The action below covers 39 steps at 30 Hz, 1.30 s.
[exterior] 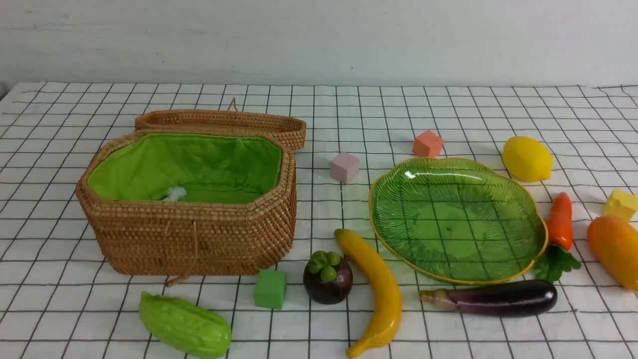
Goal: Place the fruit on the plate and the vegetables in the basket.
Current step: Take a chayote with your left arm and place it on the basket on the left.
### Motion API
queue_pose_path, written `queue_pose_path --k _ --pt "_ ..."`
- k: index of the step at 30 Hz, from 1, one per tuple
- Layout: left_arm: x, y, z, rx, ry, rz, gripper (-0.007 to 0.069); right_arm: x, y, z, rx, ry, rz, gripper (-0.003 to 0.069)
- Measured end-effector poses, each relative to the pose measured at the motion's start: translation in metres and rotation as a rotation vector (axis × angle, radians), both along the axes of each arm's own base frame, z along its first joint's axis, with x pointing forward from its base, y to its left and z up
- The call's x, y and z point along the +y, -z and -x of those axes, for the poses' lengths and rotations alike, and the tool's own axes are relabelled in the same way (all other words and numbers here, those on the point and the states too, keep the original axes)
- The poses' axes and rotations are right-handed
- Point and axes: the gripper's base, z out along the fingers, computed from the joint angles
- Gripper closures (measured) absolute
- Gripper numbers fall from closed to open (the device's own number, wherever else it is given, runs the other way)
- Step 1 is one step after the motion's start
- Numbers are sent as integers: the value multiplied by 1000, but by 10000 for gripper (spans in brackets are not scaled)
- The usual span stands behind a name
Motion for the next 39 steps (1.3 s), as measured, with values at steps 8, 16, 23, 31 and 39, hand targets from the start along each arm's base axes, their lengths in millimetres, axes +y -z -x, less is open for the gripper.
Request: queue_pose_path --k 8,16,23,31,39 --pt "0 0 0 0 0 0 386 0 0 0 0 0 0 414" --pt "0 0 0 0 0 0 386 0 0 0 0 0 0 414" --pt "0 0 0 -1 0 -1 386 0 0 0 0 0 0 414" --pt "-1 -25 -4 -205 -72 472 386 0 0 0 0 0 0 414" --pt "5 -41 -4 -308 -137 864 410 0 0 0 0 0 0 414"
